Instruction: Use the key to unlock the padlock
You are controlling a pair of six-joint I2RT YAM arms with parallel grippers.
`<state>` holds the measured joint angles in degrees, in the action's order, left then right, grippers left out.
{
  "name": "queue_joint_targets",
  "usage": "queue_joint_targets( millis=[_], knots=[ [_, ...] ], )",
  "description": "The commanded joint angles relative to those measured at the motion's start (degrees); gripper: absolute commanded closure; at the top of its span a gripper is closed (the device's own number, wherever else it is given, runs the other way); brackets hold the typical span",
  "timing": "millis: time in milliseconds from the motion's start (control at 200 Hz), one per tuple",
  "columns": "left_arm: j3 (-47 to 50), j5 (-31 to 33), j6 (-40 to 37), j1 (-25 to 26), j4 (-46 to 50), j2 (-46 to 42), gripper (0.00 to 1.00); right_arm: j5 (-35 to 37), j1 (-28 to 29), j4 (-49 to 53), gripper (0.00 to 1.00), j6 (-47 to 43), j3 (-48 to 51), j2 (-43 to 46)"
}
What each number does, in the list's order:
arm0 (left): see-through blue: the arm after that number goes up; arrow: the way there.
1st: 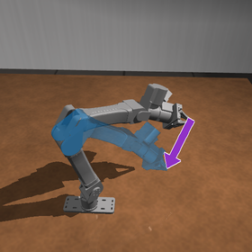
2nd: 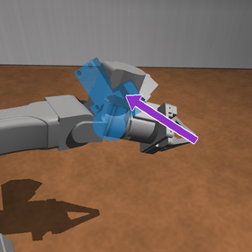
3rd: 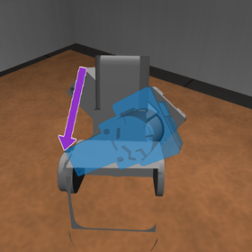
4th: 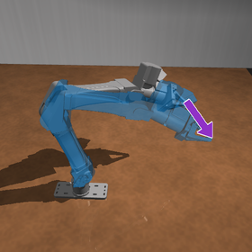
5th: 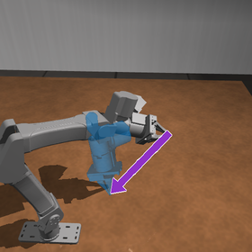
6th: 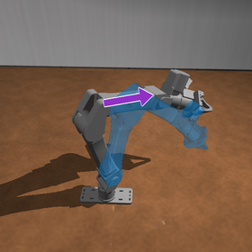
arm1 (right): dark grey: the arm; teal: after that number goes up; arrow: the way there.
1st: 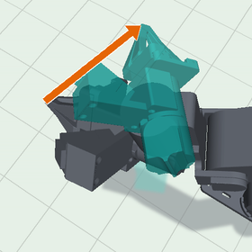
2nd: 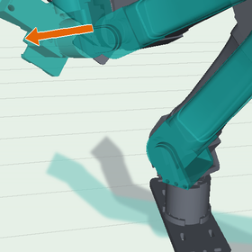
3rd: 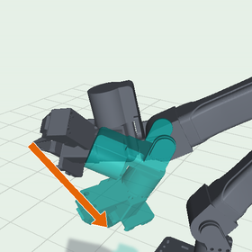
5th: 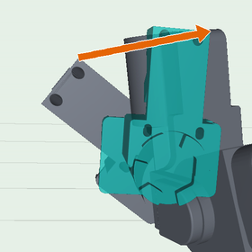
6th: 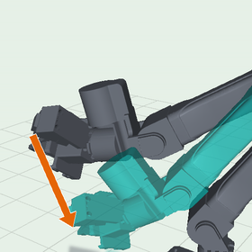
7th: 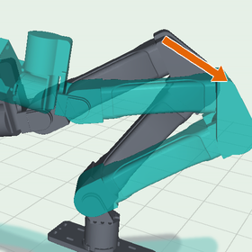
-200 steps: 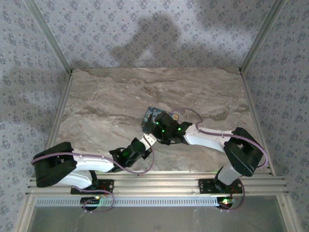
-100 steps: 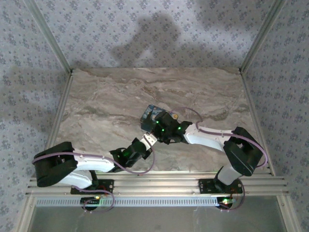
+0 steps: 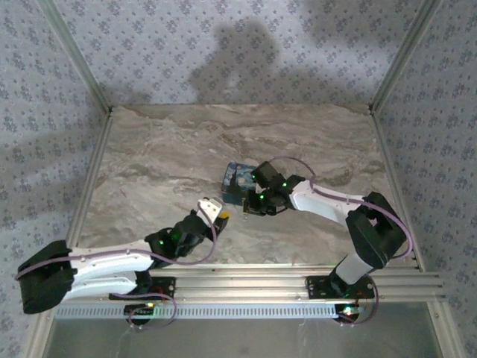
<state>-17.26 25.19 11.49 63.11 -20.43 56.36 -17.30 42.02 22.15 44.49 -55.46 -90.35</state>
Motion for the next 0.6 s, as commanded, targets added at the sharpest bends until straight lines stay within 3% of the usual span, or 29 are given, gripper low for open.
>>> queue_joint_targets(
  millis=[0,190,595],
  knots=[
    [0.39,-1.55,2.64,-1.69,6.11,-4.94,0.61,-2.73,-1.77,5.14,1.00,-9.82,-1.97,-0.45],
    [0.57,-1.96,3.54,-3.52,10.41,-9.07,0.61,-2.17,-4.90,5.32,1.00,-11.10,0.42,0.63],
    [-0.34,-2.65,4.33,-3.96,9.74,-5.59,0.61,-0.06,-11.72,3.54,1.00,-11.18,2.83,1.30]
  ],
)
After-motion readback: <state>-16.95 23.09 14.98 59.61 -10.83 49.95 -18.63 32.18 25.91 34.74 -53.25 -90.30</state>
